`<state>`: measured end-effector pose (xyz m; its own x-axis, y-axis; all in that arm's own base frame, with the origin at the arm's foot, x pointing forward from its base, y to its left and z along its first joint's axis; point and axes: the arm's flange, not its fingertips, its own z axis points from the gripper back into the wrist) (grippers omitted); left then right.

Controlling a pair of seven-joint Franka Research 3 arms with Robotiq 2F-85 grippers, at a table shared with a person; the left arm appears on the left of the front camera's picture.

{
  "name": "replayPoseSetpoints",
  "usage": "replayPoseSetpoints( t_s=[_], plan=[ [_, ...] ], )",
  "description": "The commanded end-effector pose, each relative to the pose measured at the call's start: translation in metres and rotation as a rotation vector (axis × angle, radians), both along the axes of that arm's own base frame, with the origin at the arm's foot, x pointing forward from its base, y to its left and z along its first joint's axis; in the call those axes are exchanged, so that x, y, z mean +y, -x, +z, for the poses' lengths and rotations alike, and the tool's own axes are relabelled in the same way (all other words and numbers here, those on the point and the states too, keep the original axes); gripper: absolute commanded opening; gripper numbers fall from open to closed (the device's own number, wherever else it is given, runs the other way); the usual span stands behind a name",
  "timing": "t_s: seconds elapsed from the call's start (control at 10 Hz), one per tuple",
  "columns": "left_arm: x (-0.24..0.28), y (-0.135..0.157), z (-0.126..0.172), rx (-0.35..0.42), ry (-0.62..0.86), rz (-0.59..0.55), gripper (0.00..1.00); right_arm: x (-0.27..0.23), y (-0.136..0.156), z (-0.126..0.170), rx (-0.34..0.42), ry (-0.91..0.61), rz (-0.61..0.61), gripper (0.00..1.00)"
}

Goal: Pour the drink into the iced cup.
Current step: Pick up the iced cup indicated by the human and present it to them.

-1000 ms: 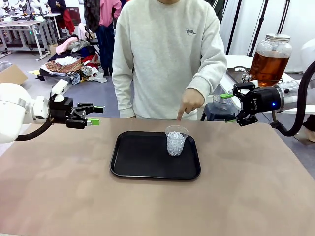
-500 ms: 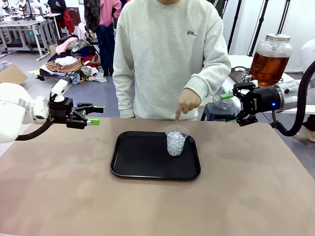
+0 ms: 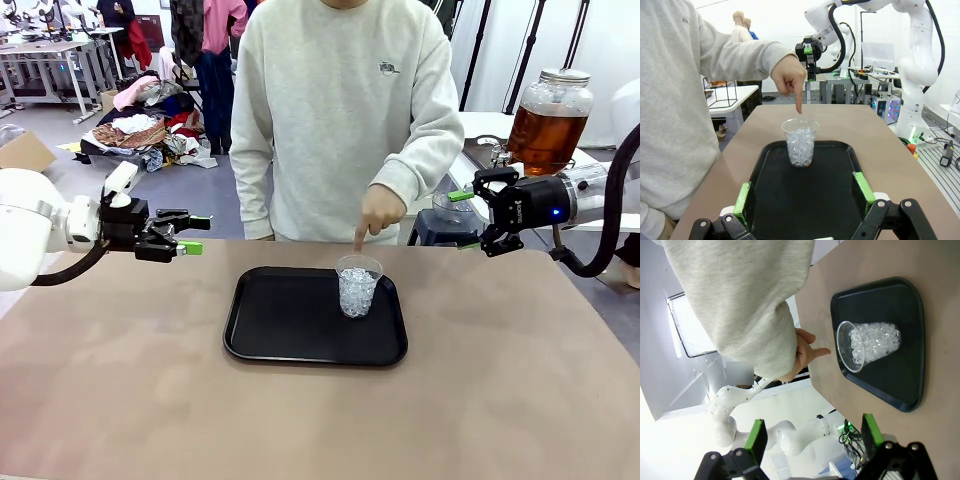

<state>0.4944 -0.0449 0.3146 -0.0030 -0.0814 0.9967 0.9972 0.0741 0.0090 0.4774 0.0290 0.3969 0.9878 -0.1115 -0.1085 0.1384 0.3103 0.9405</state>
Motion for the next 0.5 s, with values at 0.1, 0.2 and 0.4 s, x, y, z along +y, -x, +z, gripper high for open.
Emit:
replayPoseSetpoints(
  t_s=[0.1, 0.2, 0.4],
  plan=[
    [-0.0006, -0.0001, 0.0010, -0.002, 0.001, -0.001, 1.00, 0.0000, 0.0000, 0.0000, 0.000, 0.000, 0.000, 1.00],
    [-0.0006, -0.0001, 0.0010, -0.002, 0.001, -0.001, 1.00, 0.0005, 0.0010, -0.0006, -0.068, -0.014, 0.026, 1.00],
    [-0.0006, -0.0001, 0.0010, -0.002, 0.001, -0.001, 1.00, -0.0028, 0.0048, -0.0047, -0.224, -0.034, 0.069, 1.00]
  ],
)
